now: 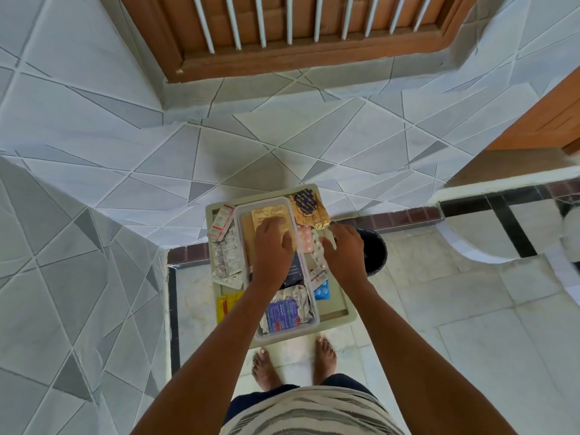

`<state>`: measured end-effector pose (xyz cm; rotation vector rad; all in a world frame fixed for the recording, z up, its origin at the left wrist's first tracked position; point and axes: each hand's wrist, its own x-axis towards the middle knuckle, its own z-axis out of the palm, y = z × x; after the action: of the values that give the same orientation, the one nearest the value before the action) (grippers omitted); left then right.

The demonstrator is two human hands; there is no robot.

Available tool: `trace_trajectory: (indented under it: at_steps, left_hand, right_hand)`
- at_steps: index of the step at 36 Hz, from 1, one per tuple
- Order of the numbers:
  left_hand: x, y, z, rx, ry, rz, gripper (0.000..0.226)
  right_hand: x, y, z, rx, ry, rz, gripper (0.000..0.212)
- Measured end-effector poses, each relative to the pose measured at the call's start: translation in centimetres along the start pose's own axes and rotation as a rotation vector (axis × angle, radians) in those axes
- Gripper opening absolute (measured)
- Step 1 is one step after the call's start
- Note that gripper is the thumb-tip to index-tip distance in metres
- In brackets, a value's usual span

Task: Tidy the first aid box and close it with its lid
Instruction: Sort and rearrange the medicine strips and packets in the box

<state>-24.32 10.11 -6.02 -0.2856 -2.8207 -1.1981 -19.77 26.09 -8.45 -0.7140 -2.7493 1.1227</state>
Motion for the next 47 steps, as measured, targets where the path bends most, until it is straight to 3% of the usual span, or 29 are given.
trace_trajectory:
  at_steps: [4,10,15,21,26,31,34,40,47]
  left_hand:
    - [2.9,1.5,1.7,0.115,-0.072,0.103,0.032]
    - [9.1,1.8,4.2,0.476,-0.265,0.129,0.039]
    - [12.8,1.6,6.8,0.768,-0.430,0.130,0.044]
    - [13.8,1.6,8.5,0.858,-0.426,0.121,0.058]
    - [14.0,1.7,9.0,0.772,-0.348,0.096,0.059]
    - [13.9,1.6,8.7,0.570,-0.248,0.089,0.034]
    - [14.3,2.0,7.8,0.384,-0.201,-0.015,0.021]
    - [12.8,1.8,3.8,-0.119,-0.018,-0.263,0.018]
    - [4.9,0.2,-2.3,-0.255,0.025,-0.422,0.021]
  right_hand:
    - [3.6,1.4,0.1,-0.063,-0.035,0.055,0.018]
    - [8.3,1.4,0.6,0.059,-0.090,0.141,0.045]
    - [10.1,1.7,1.7,0.026,-0.164,0.089,0.015]
    - [10.4,2.7,2.2,0.090,-0.148,0.105,0.011]
    - [9.7,2.7,1.1,0.159,-0.130,0.124,0.014]
    - [9.5,2.3,0.2,0.212,-0.104,0.152,0.027]
    - [9.5,2.7,0.3,0.250,-0.082,0.212,0.027]
    - [8.1,2.3,-1.3,0.301,0.019,0.214,0.025]
    - [2.3,0.0,-3.0,0.366,0.107,0.134,0.028]
